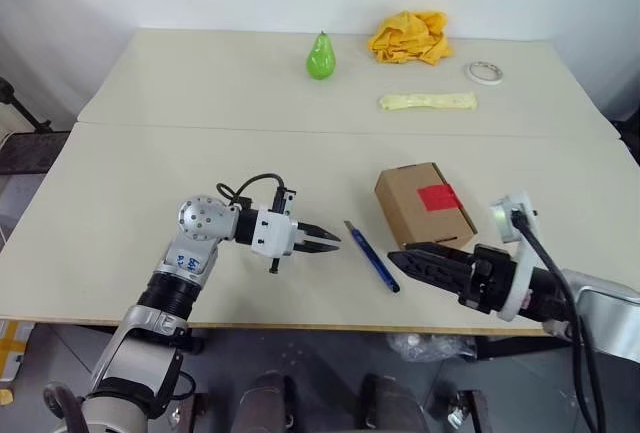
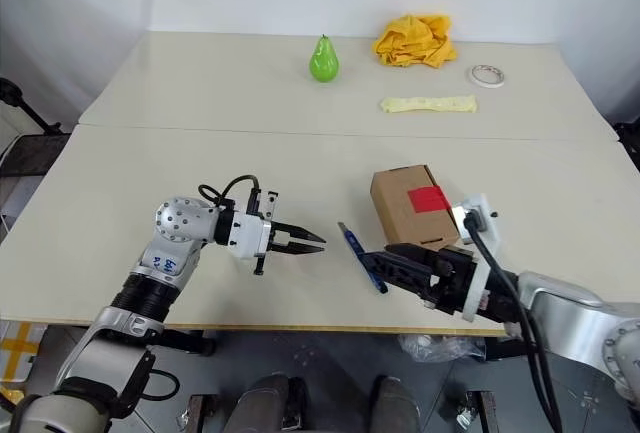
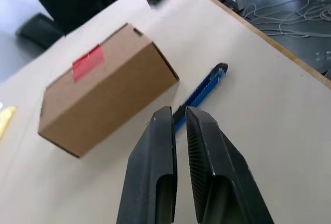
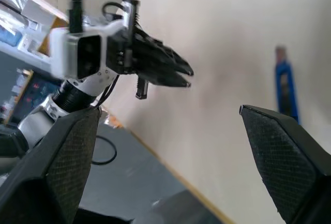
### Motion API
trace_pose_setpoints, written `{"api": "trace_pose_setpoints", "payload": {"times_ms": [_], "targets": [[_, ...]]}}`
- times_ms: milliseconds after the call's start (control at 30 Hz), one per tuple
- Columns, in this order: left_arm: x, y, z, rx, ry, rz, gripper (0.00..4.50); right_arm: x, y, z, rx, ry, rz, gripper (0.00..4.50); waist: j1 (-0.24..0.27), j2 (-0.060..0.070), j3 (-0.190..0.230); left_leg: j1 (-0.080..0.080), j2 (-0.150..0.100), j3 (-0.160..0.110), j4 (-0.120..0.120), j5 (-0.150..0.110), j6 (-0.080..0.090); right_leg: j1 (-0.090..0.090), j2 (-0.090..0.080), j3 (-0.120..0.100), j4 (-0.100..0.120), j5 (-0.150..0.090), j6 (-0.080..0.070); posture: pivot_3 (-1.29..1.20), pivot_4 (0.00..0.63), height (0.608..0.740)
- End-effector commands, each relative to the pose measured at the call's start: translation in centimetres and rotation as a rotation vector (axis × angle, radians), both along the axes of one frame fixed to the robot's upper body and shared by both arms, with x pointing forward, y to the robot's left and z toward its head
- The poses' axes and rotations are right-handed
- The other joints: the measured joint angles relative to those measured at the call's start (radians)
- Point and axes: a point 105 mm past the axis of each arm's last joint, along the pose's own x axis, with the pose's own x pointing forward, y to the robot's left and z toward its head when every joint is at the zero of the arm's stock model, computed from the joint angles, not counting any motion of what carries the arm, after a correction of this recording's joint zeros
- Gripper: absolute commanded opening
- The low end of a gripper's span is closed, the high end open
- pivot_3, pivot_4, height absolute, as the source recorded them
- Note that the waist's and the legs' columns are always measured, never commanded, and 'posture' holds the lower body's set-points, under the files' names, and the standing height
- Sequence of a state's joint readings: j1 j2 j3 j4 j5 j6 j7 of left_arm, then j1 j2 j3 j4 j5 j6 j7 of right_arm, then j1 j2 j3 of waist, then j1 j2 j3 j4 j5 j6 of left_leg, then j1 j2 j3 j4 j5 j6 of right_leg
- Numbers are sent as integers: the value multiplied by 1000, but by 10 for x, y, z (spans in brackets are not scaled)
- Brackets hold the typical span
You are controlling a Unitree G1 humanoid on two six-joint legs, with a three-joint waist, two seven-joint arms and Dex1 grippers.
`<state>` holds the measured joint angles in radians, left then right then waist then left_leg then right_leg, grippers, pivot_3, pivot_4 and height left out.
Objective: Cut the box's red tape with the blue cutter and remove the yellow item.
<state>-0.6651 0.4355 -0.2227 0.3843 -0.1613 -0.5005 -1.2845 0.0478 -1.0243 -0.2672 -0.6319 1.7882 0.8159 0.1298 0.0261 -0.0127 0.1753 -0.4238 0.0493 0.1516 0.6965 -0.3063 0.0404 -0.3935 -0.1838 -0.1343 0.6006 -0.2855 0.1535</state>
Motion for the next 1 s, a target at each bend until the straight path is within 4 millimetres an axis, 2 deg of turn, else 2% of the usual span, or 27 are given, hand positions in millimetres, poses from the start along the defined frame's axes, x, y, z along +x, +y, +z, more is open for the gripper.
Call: {"api": "trace_pose_setpoints", "payload": {"times_ms": [33, 100, 200, 400, 533, 700, 800, 1000], "targets": [[1, 0, -14, 75, 85, -36, 458, -10, -10, -10, -220, -143, 39, 4500, 3, 1, 0, 0, -1, 0, 0, 0, 0, 0, 0, 0, 0, 0, 0, 0, 150, 740], [8, -2, -14, 47, 185, -17, 458, -11, -14, -24, -336, -184, 41, 4500, 1, 0, 0, 0, 0, 1, 0, 0, 0, 0, 0, 0, -1, 0, 0, 0, 150, 740], [13, -2, -13, 41, 239, -6, 1007, -13, -12, -37, -380, -195, 53, 4500, -2, 0, 0, -1, 0, 1, 0, 0, 0, -1, 0, 0, -1, 0, 0, 0, 150, 740], [18, 18, -11, 22, 248, 90, 2866, -7, 10, -56, -421, -287, 58, 4500, -16, 0, 0, 0, 1, 1, -1, 0, -2, -2, 1, 0, 0, 0, 0, 0, 150, 740], [16, 44, -7, 11, 264, 184, 2866, 14, 15, -66, -453, -328, -55, 4500, -27, 1, 0, 0, 1, 1, -2, 0, -3, -3, 1, 0, 1, 0, 0, 0, 150, 740], [5, 58, -6, -4, 288, 253, 2866, 20, 29, -76, -452, -308, -75, 4500, -24, 1, 0, 0, 0, 1, -2, 0, -3, -3, 0, 0, 2, 0, 0, 0, 150, 740], [-1, 59, -6, -1, 293, 265, 2866, 25, 30, -88, -489, -270, -98, 4500, -26, 1, 0, 0, 0, 2, -3, 0, -2, -3, 0, 0, 1, 0, 0, 0, 150, 740], [-2, 59, -1, 5, 285, 278, 2866, 29, 22, -104, -548, -200, -135, 4500, -27, 1, 0, 1, 0, 2, -3, 0, -3, -3, 0, 0, 2, 0, 0, 0, 150, 740]]}}
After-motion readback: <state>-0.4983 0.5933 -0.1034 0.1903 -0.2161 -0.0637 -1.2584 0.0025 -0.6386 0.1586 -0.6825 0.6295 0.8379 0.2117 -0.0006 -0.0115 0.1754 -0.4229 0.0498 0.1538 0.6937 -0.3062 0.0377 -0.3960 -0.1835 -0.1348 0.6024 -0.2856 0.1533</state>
